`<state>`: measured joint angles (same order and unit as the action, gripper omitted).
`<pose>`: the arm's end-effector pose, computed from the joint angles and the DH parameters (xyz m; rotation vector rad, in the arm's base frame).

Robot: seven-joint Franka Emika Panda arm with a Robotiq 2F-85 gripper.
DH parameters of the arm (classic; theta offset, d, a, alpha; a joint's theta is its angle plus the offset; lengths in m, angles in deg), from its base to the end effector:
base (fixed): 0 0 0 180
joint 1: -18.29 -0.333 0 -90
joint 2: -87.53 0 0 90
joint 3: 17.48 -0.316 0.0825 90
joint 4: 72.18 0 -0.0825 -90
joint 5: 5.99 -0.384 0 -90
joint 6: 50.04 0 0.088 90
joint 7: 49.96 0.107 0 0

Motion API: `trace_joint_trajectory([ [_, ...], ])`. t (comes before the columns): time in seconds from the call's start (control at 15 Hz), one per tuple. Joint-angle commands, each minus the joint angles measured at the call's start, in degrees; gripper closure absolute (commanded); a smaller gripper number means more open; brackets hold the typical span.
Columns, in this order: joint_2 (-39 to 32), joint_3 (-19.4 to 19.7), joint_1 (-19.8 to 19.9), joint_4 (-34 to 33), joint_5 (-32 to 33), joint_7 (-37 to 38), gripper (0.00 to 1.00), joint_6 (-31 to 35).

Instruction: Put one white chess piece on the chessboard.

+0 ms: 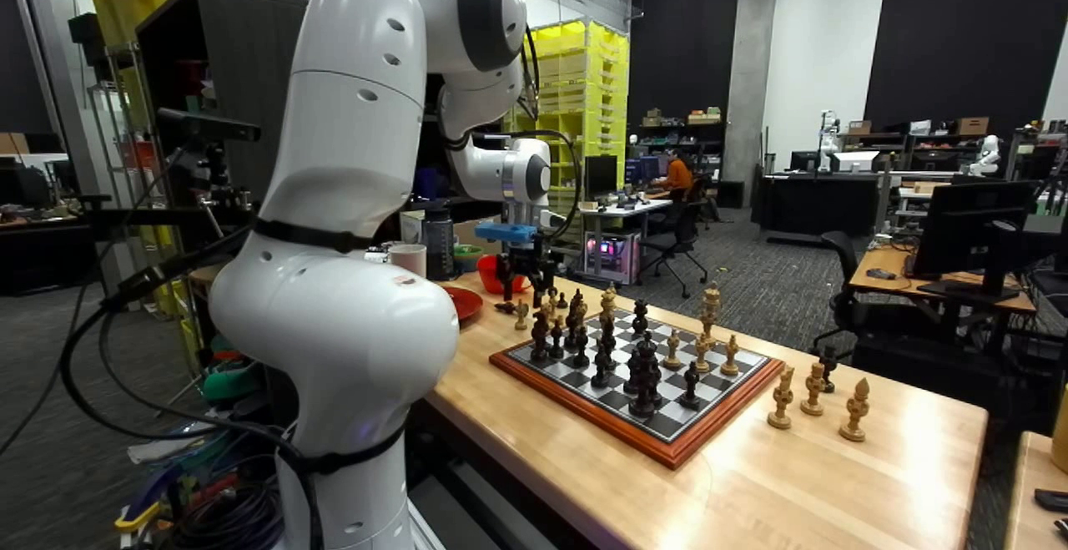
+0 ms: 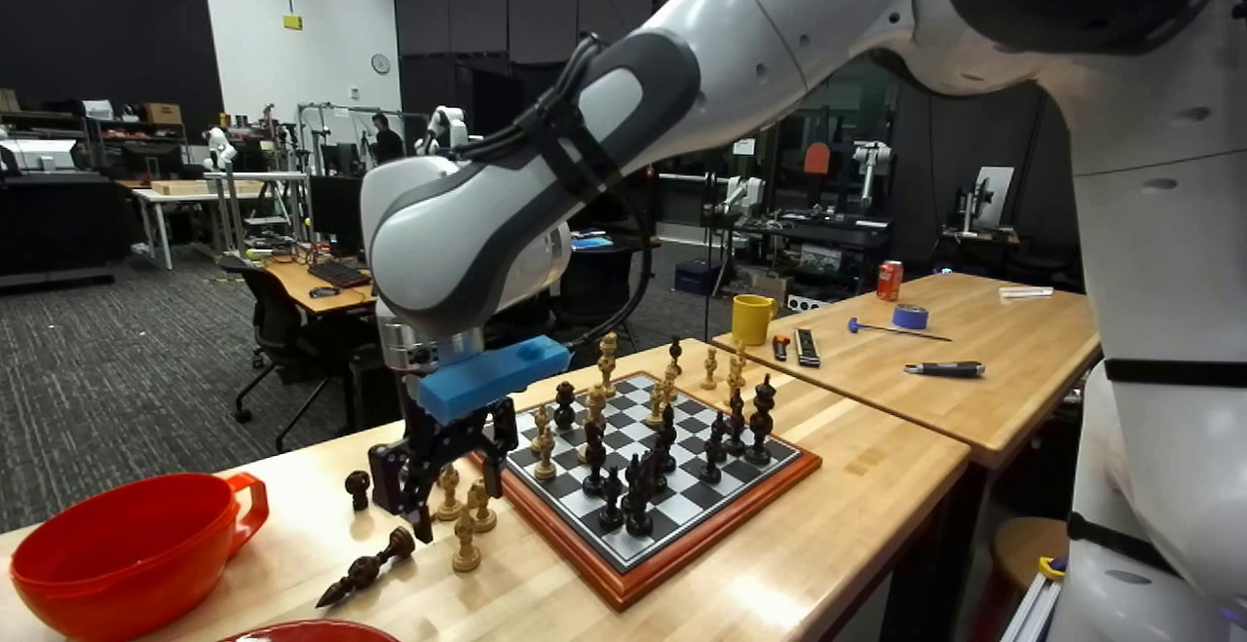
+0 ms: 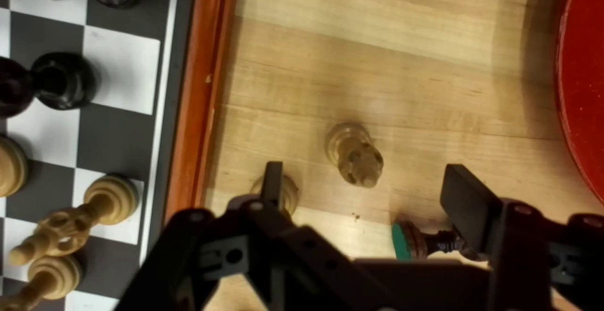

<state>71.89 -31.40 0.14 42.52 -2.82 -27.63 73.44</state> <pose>0.4995 0.3055 0.3170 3.0898 0.3070 -0.1681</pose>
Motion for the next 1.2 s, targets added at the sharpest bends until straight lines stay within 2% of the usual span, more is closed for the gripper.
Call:
trace_joint_trajectory([
  [0.0, 0.0, 0.2, -0.4, 0.3, -0.8, -1.9, 0.46, 1.0],
  [0.4, 0.2, 0.5, -0.8, 0.3, 0.2, -1.4, 0.93, 0.8],
  [0.47, 0.5, 0.6, -0.9, 0.3, 0.4, -1.1, 0.99, 0.5],
  [0.6, 2.1, 0.6, -0.9, 0.8, 0.7, -0.9, 0.94, 0.3],
  [1.13, 10.7, 0.7, 0.8, 0.4, 1.9, -2.7, 0.94, -3.3],
])
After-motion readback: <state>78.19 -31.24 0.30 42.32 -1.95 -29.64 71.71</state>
